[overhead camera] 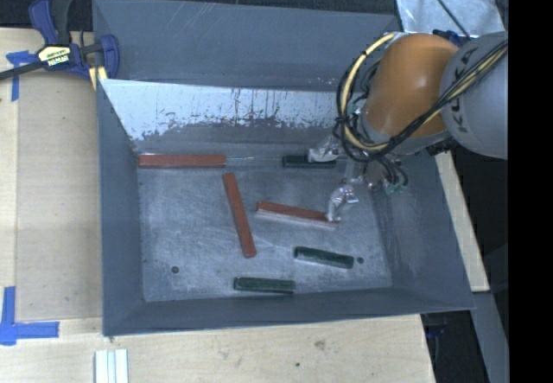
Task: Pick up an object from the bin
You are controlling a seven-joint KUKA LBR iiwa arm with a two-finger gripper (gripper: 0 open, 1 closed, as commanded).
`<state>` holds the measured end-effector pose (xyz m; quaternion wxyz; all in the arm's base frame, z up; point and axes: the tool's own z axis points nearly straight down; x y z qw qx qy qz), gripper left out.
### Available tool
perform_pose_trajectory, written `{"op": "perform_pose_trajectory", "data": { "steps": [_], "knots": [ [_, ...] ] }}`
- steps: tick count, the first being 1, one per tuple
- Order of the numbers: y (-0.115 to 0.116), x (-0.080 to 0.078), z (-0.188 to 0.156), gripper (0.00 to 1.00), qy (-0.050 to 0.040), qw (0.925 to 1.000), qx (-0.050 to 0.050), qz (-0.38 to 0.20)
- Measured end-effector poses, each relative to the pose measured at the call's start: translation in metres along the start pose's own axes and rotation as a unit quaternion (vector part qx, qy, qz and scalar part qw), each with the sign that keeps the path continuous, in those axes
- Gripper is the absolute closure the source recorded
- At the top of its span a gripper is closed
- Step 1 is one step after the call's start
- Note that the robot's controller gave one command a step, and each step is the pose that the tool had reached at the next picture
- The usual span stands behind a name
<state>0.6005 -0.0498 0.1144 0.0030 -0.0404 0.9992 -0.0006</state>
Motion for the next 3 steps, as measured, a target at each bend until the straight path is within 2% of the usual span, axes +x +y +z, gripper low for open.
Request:
{"op": "perform_pose_trajectory", "data": {
  "steps": [1, 2, 3],
  "knots": [
    [0.013, 0.008, 0.036, 1.00, -0.0115, 0.9986, 0.001, 0.051],
    [0.013, 0.008, 0.036, 1.00, -0.0115, 0.9986, 0.001, 0.051],
    [0.010, -0.002, -0.156, 1.00, -0.0021, 0.9984, -0.001, 0.056]
  ]
}}
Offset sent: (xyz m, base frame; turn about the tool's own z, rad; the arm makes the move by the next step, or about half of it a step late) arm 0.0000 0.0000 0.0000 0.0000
